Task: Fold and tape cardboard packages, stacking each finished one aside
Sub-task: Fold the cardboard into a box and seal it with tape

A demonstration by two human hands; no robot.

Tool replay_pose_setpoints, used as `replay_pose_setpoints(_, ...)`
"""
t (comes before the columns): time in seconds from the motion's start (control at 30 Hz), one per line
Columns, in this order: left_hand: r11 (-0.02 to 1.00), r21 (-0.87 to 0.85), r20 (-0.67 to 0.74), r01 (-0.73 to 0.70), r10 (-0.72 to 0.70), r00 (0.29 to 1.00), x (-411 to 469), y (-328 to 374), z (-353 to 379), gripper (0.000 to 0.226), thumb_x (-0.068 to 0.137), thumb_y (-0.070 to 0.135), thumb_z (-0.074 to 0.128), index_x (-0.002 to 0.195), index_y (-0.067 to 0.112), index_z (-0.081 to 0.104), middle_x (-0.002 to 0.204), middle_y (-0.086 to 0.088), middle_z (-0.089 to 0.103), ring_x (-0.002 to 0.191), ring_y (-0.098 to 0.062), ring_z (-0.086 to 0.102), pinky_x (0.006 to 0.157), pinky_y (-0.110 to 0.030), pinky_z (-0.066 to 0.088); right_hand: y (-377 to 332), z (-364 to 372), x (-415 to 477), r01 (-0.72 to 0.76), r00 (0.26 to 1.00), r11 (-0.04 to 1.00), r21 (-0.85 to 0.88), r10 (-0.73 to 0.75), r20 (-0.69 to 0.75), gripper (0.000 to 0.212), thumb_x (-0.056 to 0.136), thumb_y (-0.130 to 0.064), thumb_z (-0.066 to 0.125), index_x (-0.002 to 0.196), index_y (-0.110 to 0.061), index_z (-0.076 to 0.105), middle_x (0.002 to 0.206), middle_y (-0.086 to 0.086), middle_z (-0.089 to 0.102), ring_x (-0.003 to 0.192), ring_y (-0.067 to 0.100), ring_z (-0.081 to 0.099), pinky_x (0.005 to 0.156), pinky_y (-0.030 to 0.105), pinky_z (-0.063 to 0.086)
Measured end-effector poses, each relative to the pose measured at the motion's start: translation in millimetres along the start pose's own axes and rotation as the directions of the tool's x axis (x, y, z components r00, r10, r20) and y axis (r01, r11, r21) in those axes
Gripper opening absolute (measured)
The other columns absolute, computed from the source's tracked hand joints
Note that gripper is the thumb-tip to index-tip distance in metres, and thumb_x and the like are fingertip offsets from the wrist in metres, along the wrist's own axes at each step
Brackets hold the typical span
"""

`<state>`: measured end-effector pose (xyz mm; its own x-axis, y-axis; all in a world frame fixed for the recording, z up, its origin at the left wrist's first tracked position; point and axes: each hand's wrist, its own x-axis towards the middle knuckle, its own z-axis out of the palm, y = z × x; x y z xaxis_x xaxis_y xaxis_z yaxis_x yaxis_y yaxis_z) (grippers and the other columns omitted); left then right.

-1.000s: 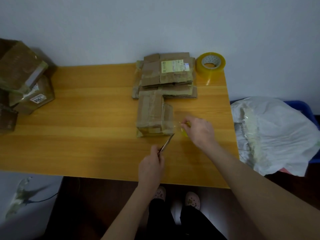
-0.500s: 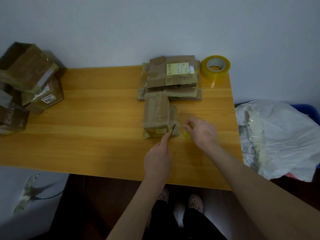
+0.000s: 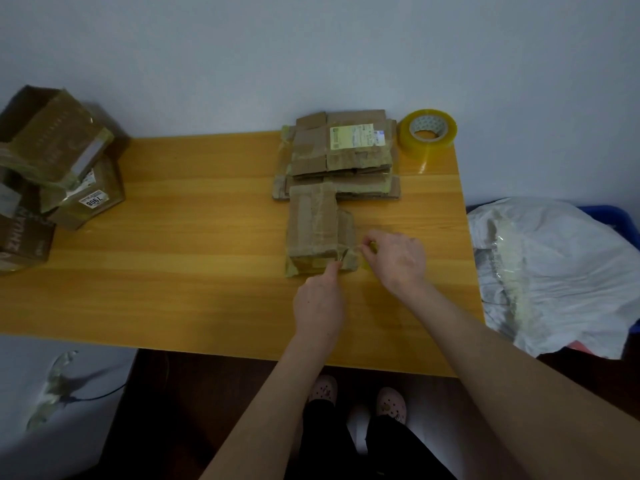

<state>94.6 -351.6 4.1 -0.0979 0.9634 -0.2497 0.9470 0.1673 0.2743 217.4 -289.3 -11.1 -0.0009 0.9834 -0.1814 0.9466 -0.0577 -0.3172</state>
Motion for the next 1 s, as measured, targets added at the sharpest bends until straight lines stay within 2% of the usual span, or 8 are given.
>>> replay_pose_setpoints(0.33,0.996,0.090,0.035,-0.027,0.024,0.999,14,1,2,0.039,0.095,0.002,0.041,0.128,0.020,0.052,0.103,-0.010,0.065,0.096,-0.027,0.062,0.072,-0.035,0.048,-2,7,-4,0.025,0.999,0.998,-0.063,-0.024,0.023,0.025,0.100,-0.039,0.040,0.105,-0.028,0.062,0.095,0.002,0.068,0.103,0.024,0.054,0.080,0.037,0.034)
replay_pose_setpoints(0.53,0.996,0.085,0.088,-0.031,0.024,0.996,12,-33,17,0.042,0.093,0.000,0.037,0.128,0.019,0.051,0.093,-0.010,0.065,0.083,-0.029,0.062,0.059,-0.035,0.044,0,-9,4,0.042,0.997,0.999,0.005,-0.042,-0.070,0.023,0.100,-0.038,0.041,0.099,-0.024,0.060,0.089,0.002,0.065,0.095,0.025,0.055,0.070,0.034,0.030)
replay_pose_setpoints(0.6,0.996,0.089,0.053,-0.025,0.021,0.998,10,-36,23,0.036,0.096,0.006,0.038,0.129,0.018,0.046,0.081,-0.007,0.062,0.069,-0.026,0.057,0.054,-0.033,0.041,8,-7,4,-0.021,0.999,0.997,0.077,0.023,-0.034,0.021,0.098,-0.041,0.047,0.095,-0.025,0.060,0.090,0.003,0.065,0.091,0.026,0.058,0.067,0.033,0.036)
replay_pose_setpoints(0.7,0.975,0.208,0.050,-0.072,0.063,0.997,12,-37,31,0.026,0.099,0.014,0.040,0.124,0.019,0.045,0.074,0.001,0.055,0.061,-0.019,0.051,0.050,-0.030,0.038,17,3,2,-0.168,0.985,0.929,0.330,0.170,0.024,0.014,0.094,-0.040,0.057,0.087,-0.028,0.056,0.096,0.002,0.066,0.079,0.022,0.057,0.060,0.030,0.040)
replay_pose_setpoints(0.8,0.958,0.252,0.073,-0.140,0.125,0.989,20,-40,42,0.031,0.098,0.014,0.042,0.128,0.023,0.046,0.091,0.000,0.064,0.074,-0.020,0.060,0.056,-0.028,0.038,22,9,5,-0.252,0.962,0.815,0.521,0.271,0.041,0.012,0.092,-0.035,0.061,0.093,-0.023,0.063,0.105,0.004,0.066,0.090,0.022,0.058,0.069,0.031,0.044)
replay_pose_setpoints(0.9,0.960,0.194,0.134,-0.203,0.179,0.975,33,-37,50,0.038,0.096,0.009,0.045,0.132,0.023,0.044,0.108,-0.004,0.062,0.093,-0.026,0.063,0.065,-0.033,0.042,25,9,8,-0.256,0.955,0.783,0.566,0.296,0.022,0.015,0.091,-0.033,0.063,0.097,-0.020,0.066,0.106,0.006,0.066,0.102,0.025,0.059,0.081,0.036,0.048)
replay_pose_setpoints(0.93,0.958,0.155,0.074,-0.242,0.233,0.970,34,-34,50,0.036,0.095,0.010,0.048,0.129,0.021,0.048,0.109,-0.004,0.062,0.092,-0.026,0.063,0.064,-0.033,0.045,26,9,8,-0.247,0.955,0.786,0.567,0.295,0.008,0.014,0.090,-0.032,0.063,0.096,-0.019,0.066,0.105,0.007,0.066,0.102,0.026,0.059,0.081,0.035,0.047)
replay_pose_setpoints(1.0,0.927,0.031,-0.193,-0.374,0.372,0.908,32,-24,47,0.023,0.094,0.019,0.052,0.114,0.016,0.062,0.098,-0.003,0.065,0.079,-0.022,0.065,0.056,-0.030,0.048,30,7,7,-0.225,0.958,0.793,0.567,0.285,-0.018,0.013,0.090,-0.031,0.064,0.094,-0.018,0.066,0.102,0.008,0.067,0.100,0.026,0.059,0.076,0.033,0.044)
